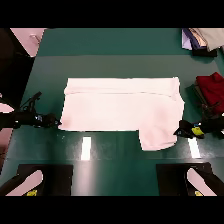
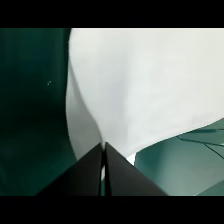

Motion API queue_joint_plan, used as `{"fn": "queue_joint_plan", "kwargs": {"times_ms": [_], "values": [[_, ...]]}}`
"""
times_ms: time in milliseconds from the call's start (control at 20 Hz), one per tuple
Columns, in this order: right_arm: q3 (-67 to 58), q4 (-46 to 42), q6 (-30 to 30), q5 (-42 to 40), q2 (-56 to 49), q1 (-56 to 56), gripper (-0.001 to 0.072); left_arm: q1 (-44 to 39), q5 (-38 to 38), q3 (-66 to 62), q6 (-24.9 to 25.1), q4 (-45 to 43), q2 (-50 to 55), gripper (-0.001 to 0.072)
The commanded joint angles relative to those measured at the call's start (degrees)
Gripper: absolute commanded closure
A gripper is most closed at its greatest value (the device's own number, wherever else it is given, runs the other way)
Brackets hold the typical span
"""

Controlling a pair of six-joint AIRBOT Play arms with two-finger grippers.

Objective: Fold the shirts.

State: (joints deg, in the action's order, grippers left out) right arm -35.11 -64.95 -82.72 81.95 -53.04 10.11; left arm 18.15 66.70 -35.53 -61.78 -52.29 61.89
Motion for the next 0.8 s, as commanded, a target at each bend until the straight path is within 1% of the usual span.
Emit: {"fn": "queue_joint_plan", "kwargs": {"times_ms": [0, 100, 200, 300, 350, 400, 450, 500, 600, 750], "values": [[-3.78, 0.20, 1.09, 5.14, 4.13, -1.49, 0.0693, 0.07, 4.44, -0.07, -2.49, -3.93, -5.95, 0.0687], [-5.99, -1.62, -1.05, 11.28, 9.22, -2.58, 0.0693, 0.07, 10.84, -0.07, -4.57, -4.92, -10.93, 0.0687], [-8.00, -3.80, -3.04, 15.80, 14.38, -3.76, 0.0693, 0.04, 17.03, -0.35, -7.78, -4.61, -17.38, 0.0686], [-10.32, -4.22, -3.78, 15.74, 18.21, -4.55, 0.0694, 0.04, 21.16, -2.25, -11.23, -4.44, -21.86, 0.0687], [-11.63, -4.11, -3.82, 14.84, 19.06, -4.68, 0.0694, 0.04, 21.40, -4.00, -12.94, -3.96, -22.80, 0.0686], [-12.92, -4.11, -3.82, 13.79, 18.99, -4.66, 0.0694, 0.04, 20.83, -5.81, -13.90, -3.48, -22.84, 0.0687], [-14.53, -4.15, -3.74, 12.66, 17.66, -4.63, 0.0694, 0.04, 19.17, -7.61, -13.86, -3.26, -22.58, 0.0687], [-16.13, -4.15, -3.10, 11.37, 15.50, -4.66, 0.0694, 0.04, 16.15, -8.98, -13.84, -3.54, -21.92, 0.0687], [-19.28, -4.20, -0.52, 7.39, 9.18, -4.63, 0.0694, 0.07, 9.81, -9.51, -13.86, -4.94, -19.50, 0.0686], [-24.22, -5.40, 1.73, 1.57, -1.81, -4.66, 0.0694, 0.07, 4.42, -9.53, -13.86, -6.23, -12.13, 0.0686]]}}
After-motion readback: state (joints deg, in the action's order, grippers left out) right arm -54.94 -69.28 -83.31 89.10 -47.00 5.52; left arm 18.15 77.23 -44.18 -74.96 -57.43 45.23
